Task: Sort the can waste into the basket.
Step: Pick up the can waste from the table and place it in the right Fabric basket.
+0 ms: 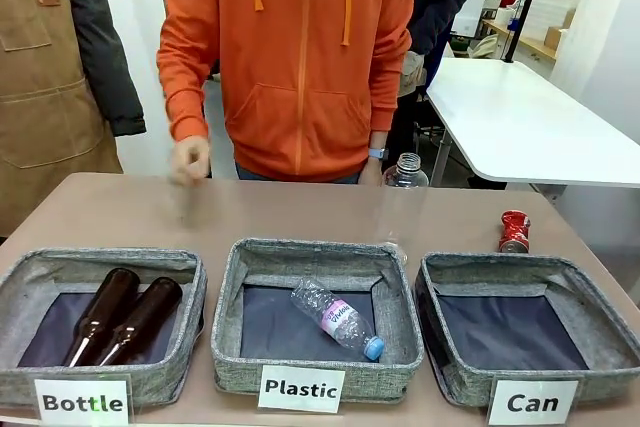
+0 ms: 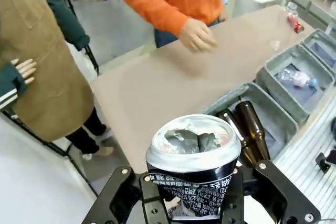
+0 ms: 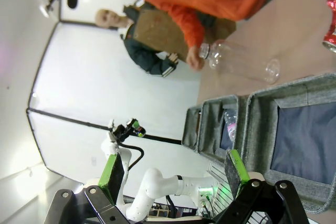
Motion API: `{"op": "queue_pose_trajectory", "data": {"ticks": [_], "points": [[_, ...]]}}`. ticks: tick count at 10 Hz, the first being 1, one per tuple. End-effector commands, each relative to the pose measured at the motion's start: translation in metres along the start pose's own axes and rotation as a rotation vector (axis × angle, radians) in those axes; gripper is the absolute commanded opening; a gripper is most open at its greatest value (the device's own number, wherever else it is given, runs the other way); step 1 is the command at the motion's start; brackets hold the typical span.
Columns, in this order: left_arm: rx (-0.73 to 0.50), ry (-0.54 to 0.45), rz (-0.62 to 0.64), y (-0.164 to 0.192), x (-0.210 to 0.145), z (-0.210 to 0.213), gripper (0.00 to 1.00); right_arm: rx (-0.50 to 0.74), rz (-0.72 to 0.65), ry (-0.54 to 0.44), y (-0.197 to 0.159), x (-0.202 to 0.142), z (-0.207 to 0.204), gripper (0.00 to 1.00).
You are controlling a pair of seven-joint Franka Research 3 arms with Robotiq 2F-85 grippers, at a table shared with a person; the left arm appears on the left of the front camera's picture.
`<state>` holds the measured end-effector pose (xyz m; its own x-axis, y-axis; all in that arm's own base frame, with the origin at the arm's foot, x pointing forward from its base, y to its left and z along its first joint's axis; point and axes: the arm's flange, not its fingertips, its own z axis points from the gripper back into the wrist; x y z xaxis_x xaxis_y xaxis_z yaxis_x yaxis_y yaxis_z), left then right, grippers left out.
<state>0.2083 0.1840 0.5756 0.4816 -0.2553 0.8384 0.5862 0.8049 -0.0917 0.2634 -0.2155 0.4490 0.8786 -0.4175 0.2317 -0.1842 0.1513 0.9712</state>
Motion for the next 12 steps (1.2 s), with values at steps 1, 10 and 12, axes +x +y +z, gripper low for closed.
{"op": "queue_pose_trajectory", "data": {"ticks": [1, 10, 12], "points": [[-0.028, 0.057, -0.071, -0.033, 0.004, -0.048, 0.04, 0.011, 0.029, -0.002, 0.001, 0.002, 0.001, 1.00], [-0.274, 0.516, -0.638, -0.297, 0.194, -0.394, 0.04, 0.011, 0.029, -0.002, 0.001, 0.002, 0.001, 1.00], [-0.266, 0.399, -0.787, -0.394, 0.215, -0.451, 0.04, 0.011, 0.029, -0.002, 0.001, 0.002, 0.001, 1.00]]}}
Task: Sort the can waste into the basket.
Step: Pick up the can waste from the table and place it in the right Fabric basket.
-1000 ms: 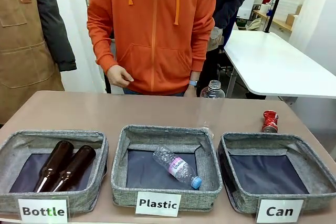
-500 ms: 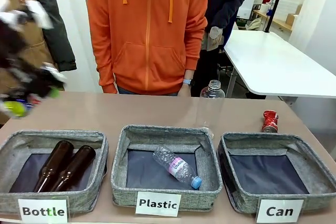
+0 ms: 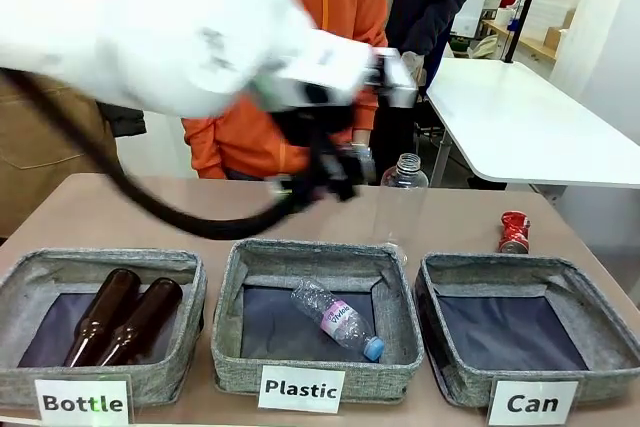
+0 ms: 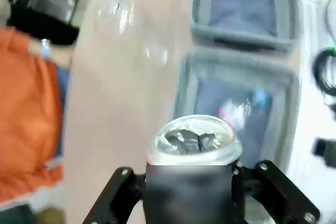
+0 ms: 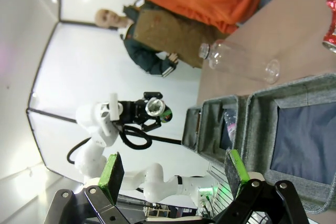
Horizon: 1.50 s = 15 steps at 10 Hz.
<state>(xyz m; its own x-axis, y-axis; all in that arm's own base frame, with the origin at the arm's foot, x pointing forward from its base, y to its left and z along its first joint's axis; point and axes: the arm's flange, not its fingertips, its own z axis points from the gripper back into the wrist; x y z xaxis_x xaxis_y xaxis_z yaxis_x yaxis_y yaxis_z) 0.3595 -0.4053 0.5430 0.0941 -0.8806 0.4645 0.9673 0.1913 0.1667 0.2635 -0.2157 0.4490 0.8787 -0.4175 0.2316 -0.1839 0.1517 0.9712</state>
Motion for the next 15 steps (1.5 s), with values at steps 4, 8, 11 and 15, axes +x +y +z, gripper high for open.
{"op": "queue_pose_trajectory", "data": {"ticks": [4, 8, 11, 15], "points": [[0.005, -0.071, -0.387, -0.064, 0.174, -0.110, 0.04, -0.067, -0.012, -0.067, 0.011, -0.009, 0.088, 1.00], [-0.032, -0.109, -0.364, -0.107, 0.241, -0.176, 0.04, -0.214, -0.030, -0.186, -0.023, -0.049, 0.186, 1.00], [-0.039, -0.053, -0.320, -0.111, 0.247, -0.194, 0.04, -0.203, -0.067, -0.221, -0.020, -0.058, 0.191, 1.00], [-0.022, -0.046, -0.309, -0.102, 0.248, -0.184, 0.63, -0.203, -0.067, -0.221, -0.020, -0.058, 0.191, 1.00]]}}
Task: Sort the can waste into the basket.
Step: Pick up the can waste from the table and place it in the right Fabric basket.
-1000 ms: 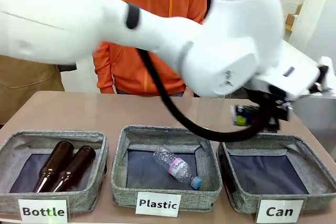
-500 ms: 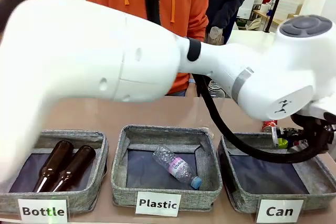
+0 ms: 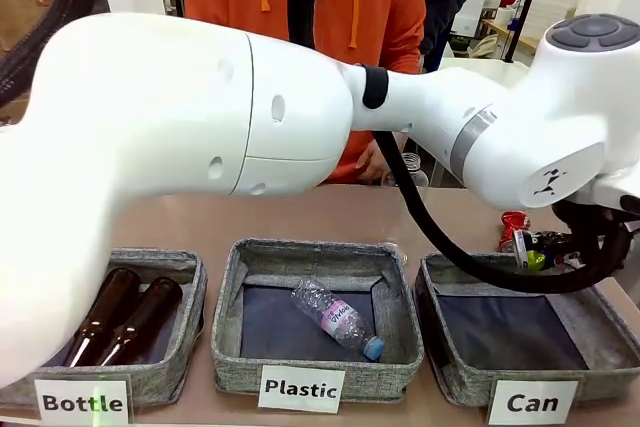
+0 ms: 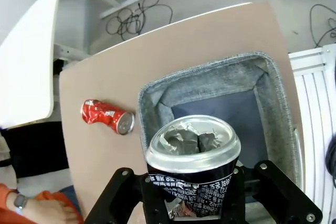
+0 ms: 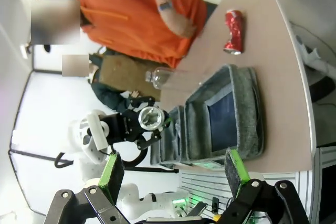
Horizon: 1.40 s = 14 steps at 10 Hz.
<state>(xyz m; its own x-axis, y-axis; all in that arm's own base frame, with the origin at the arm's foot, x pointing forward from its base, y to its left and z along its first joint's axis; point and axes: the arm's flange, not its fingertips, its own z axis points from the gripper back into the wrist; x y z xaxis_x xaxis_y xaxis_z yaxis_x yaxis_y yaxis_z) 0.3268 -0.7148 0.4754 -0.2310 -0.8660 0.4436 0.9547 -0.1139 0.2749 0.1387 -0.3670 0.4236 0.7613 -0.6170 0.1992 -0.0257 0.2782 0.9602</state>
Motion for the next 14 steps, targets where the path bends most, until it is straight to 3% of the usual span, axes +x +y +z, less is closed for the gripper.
{"op": "queue_pose_trajectory", "data": {"ticks": [1, 2, 4, 5, 6, 7, 11, 13, 14], "points": [[0.023, 0.006, 0.008, 0.002, 0.009, 0.003, 0.62, -0.010, -0.002, 0.005, 0.004, -0.005, 0.004, 1.00], [0.020, 0.002, 0.007, 0.001, 0.008, 0.004, 1.00, -0.010, -0.002, 0.005, 0.004, -0.005, 0.004, 1.00], [0.026, -0.003, 0.009, 0.001, 0.008, 0.008, 1.00, -0.010, -0.002, 0.005, 0.004, -0.005, 0.004, 1.00], [0.024, -0.008, 0.015, 0.001, 0.007, 0.011, 0.87, -0.010, -0.002, 0.005, 0.004, -0.005, 0.004, 1.00], [0.025, -0.007, 0.022, 0.002, 0.005, 0.013, 0.97, -0.010, -0.002, 0.005, 0.004, -0.005, 0.004, 1.00], [0.029, -0.007, 0.029, 0.002, 0.004, 0.015, 1.00, -0.010, -0.002, 0.005, 0.004, -0.005, 0.004, 1.00], [-0.002, 0.055, 0.125, 0.002, -0.008, 0.047, 1.00, -0.010, -0.002, 0.005, 0.004, -0.005, 0.004, 1.00], [0.017, 0.067, 0.212, -0.002, -0.031, 0.098, 1.00, -0.001, 0.001, -0.001, 0.001, -0.001, 0.001, 1.00], [0.021, 0.044, 0.261, -0.003, -0.049, 0.125, 1.00, -0.003, 0.034, 0.064, 0.013, 0.000, -0.024, 1.00]]}}
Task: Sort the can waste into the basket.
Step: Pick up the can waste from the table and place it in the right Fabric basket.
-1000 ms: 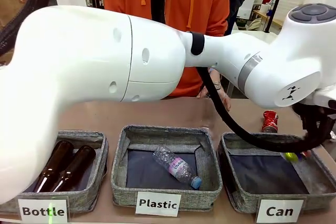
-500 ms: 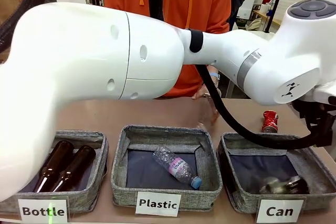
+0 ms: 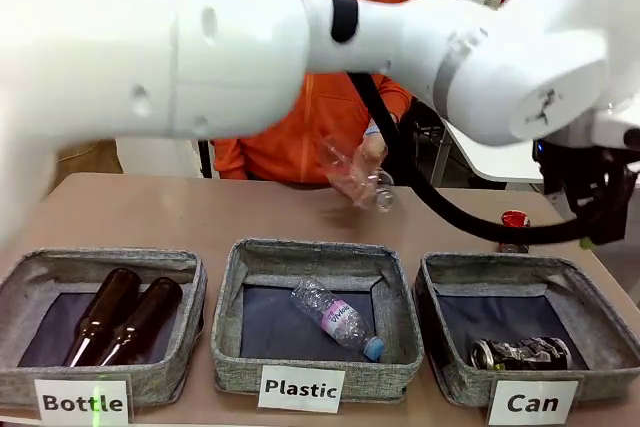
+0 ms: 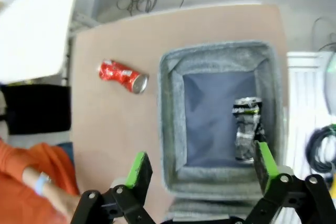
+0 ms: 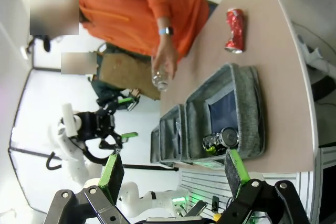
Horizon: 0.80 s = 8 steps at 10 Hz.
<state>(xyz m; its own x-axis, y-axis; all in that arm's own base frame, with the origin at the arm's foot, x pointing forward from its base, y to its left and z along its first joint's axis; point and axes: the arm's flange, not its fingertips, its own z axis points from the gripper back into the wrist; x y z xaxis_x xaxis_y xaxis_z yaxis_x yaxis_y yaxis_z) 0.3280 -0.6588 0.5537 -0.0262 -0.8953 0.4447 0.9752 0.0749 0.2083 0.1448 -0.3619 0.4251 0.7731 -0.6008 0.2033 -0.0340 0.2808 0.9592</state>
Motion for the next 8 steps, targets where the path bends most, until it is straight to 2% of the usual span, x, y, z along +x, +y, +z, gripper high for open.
{"op": "queue_pose_trajectory", "data": {"ticks": [1, 2, 3, 4, 7, 8], "points": [[-0.002, -0.015, 0.094, -0.006, -0.062, 0.055, 1.00, 0.001, 0.061, 0.119, 0.023, -0.003, -0.047, 1.00], [0.028, -0.001, 0.154, 0.000, -0.086, 0.079, 1.00, -0.008, 0.080, 0.178, 0.035, -0.007, -0.080, 1.00], [0.040, 0.020, 0.202, 0.010, -0.123, 0.110, 1.00, 0.006, 0.103, 0.246, 0.044, -0.013, -0.112, 1.00], [0.084, 0.028, 0.306, 0.016, -0.171, 0.145, 1.00, 0.000, 0.140, 0.312, 0.052, -0.024, -0.145, 1.00], [0.213, -0.050, 0.768, 0.026, -0.344, 0.240, 1.00, 0.062, 0.177, 0.472, 0.085, -0.046, -0.228, 1.00], [0.178, -0.054, 0.956, 0.027, -0.405, 0.264, 1.00, 0.076, 0.176, 0.518, 0.095, -0.057, -0.249, 1.00]]}}
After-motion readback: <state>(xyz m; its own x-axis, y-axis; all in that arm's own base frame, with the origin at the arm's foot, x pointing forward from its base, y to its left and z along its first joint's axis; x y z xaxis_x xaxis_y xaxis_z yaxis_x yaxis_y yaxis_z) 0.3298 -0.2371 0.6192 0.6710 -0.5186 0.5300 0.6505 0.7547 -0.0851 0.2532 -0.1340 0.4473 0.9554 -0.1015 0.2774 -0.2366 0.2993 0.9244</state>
